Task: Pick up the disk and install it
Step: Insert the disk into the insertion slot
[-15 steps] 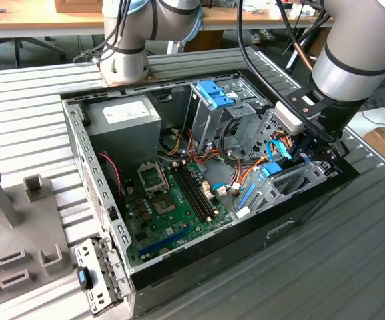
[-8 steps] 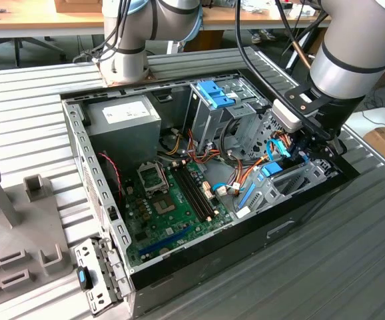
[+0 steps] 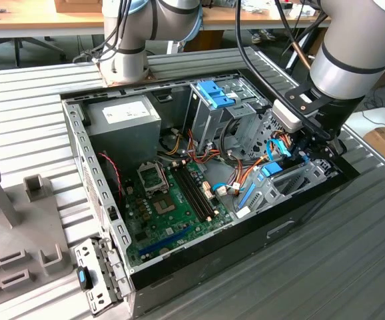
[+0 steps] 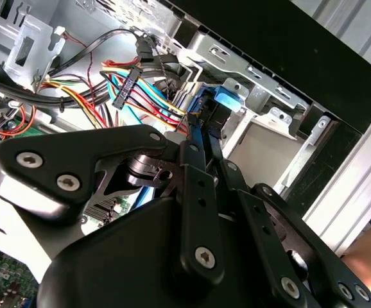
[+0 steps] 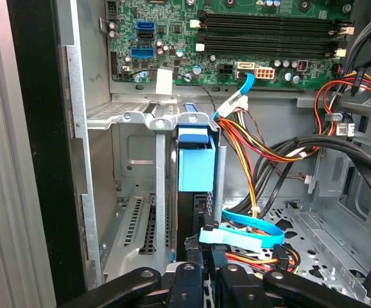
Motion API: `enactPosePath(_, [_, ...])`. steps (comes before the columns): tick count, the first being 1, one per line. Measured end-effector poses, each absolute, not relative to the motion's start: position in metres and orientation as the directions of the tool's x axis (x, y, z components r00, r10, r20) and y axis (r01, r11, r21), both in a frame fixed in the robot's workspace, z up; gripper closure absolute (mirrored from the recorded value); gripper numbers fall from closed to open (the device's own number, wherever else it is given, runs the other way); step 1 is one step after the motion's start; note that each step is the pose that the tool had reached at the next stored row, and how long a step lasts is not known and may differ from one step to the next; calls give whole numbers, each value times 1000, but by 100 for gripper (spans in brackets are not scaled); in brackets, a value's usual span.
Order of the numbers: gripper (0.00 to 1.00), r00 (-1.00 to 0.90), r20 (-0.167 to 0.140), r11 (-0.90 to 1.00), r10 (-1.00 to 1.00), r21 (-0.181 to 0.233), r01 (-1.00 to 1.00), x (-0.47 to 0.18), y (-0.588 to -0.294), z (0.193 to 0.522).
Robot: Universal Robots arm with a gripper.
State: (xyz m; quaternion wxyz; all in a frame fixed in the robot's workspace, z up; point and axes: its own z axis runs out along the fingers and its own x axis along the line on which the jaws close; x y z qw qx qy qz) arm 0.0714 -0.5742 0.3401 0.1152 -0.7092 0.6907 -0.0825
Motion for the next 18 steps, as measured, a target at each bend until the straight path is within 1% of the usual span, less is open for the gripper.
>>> enactPosePath(18, [83,32,-43,-19,-999,-277,-961,71,-576,341])
